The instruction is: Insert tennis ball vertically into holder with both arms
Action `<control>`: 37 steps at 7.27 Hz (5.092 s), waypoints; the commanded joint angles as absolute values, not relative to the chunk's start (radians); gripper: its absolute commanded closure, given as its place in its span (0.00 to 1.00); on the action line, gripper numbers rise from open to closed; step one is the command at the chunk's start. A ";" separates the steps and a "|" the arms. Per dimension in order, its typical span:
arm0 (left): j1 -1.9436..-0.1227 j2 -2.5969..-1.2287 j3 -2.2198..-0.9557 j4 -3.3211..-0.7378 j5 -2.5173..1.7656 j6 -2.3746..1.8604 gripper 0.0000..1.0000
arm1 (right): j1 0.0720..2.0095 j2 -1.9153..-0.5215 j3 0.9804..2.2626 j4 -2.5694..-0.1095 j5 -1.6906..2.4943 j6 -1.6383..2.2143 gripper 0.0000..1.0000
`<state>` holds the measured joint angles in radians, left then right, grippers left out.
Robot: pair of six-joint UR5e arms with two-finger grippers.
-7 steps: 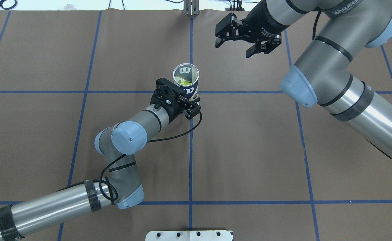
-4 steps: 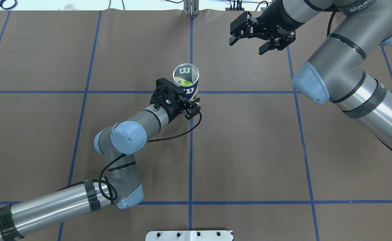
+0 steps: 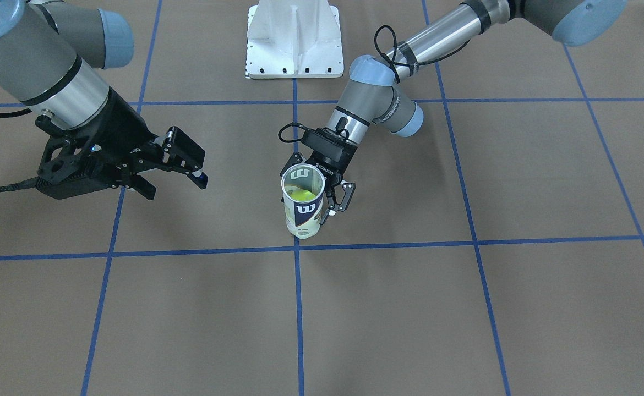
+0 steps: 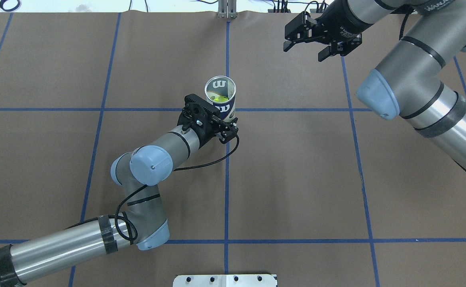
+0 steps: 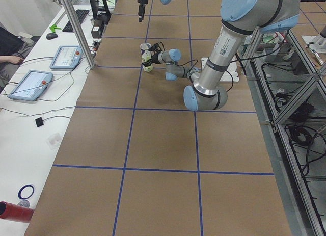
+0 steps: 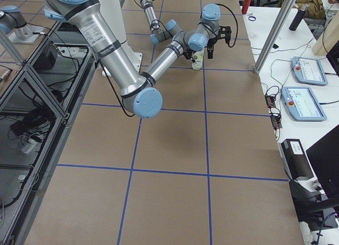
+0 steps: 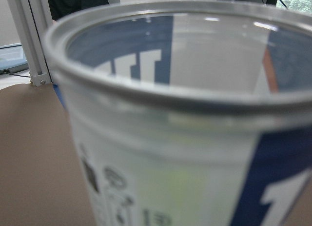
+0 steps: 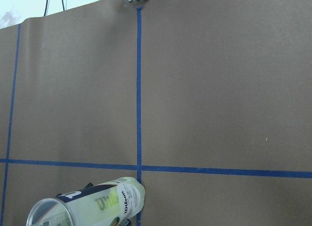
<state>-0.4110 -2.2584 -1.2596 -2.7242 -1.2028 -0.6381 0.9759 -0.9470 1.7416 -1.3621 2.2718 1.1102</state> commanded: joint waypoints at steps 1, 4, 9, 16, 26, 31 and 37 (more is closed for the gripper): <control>-0.410 -2.196 -1.317 -2.726 -1.203 -0.638 0.01 | 0.976 -0.951 1.741 -1.362 2.270 1.108 0.01; -0.393 -2.103 -1.417 -2.724 -1.203 -0.649 0.01 | 0.977 -0.954 1.744 -1.362 2.270 1.108 0.01; -0.362 -1.863 -1.664 -2.712 -1.265 -0.650 0.01 | 1.038 -1.003 1.750 -1.364 2.318 1.051 0.01; -0.777 -1.690 -1.936 -2.169 -1.802 -0.730 0.01 | 1.348 -1.305 1.651 -1.709 2.312 0.017 0.01; -1.488 -1.706 -1.655 -1.668 -2.348 -0.011 0.01 | 1.496 -1.442 1.545 -1.686 2.302 -0.152 0.01; -1.486 -1.632 -1.507 -1.670 -2.345 0.008 0.01 | 1.496 -1.477 1.606 -1.687 2.301 -0.063 0.01; -1.534 -1.626 -1.653 -1.493 -2.339 0.009 0.01 | 1.496 -1.474 1.612 -1.686 2.307 -0.005 0.01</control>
